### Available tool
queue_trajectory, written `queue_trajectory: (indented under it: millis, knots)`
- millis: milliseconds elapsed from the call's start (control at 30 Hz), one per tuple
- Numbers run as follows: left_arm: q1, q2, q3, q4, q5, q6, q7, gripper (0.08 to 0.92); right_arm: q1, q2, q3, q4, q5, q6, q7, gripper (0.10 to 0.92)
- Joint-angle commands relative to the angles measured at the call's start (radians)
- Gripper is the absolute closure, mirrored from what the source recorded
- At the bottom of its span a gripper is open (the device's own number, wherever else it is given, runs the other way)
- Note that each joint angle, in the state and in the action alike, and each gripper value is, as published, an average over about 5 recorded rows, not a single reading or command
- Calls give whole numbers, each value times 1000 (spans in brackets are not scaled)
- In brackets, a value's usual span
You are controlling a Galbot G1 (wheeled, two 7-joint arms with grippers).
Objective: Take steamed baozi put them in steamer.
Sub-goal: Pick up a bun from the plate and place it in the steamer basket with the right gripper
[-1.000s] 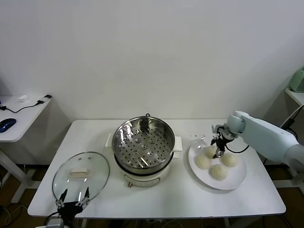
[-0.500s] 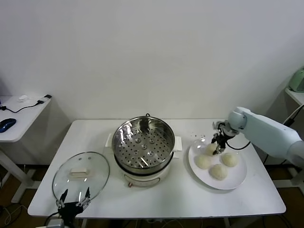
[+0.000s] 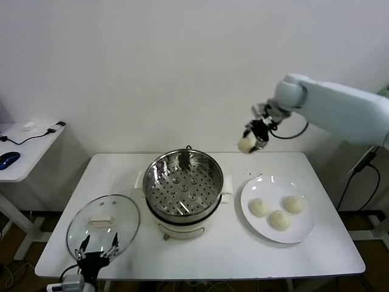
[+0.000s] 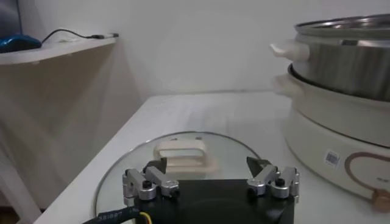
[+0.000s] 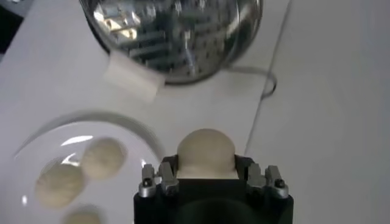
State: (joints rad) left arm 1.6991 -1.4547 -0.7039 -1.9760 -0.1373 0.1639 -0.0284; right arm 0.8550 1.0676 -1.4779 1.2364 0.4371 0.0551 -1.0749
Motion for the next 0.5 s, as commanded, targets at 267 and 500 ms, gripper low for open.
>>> queue_trajectory:
  millis: [267, 500]
  knots:
    - [-3, 3, 0, -1, 0, -9, 2, 177, -104, 235, -2, 33, -405, 450, 17, 406]
    - [2, 4, 0, 3, 1, -15, -1, 177, -288, 277, 91, -184, -557, 520, 63, 406]
